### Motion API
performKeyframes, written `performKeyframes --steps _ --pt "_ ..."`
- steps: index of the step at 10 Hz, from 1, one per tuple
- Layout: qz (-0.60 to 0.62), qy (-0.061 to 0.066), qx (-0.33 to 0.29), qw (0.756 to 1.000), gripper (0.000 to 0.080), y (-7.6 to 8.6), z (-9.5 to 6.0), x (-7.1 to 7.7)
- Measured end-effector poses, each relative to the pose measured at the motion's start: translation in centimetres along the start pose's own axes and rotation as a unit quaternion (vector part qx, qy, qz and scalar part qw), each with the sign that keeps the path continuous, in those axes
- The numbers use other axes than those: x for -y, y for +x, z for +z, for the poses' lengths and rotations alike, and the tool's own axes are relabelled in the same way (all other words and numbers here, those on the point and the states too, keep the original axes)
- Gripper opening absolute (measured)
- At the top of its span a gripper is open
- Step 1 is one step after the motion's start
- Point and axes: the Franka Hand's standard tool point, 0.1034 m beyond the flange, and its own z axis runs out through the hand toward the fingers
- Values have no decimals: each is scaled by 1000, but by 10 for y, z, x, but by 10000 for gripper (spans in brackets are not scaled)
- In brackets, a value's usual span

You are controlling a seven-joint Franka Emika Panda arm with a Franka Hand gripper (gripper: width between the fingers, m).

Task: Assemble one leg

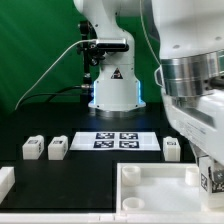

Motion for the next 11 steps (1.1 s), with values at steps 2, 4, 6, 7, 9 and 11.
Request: performKeyframes --steps 2,4,6,7,9,11 --pt "43 0 6 999 292 0 0 0" --pt "23 0 6 1000 362 0 0 0" --pt "-95 18 0 995 495 -1 -1 3" --pt "-201 24 -3 979 618 -5 -2 3" --pt "-291 22 -5 957 640 -6 -1 1" --pt "-433 9 -14 901 648 -5 1 0"
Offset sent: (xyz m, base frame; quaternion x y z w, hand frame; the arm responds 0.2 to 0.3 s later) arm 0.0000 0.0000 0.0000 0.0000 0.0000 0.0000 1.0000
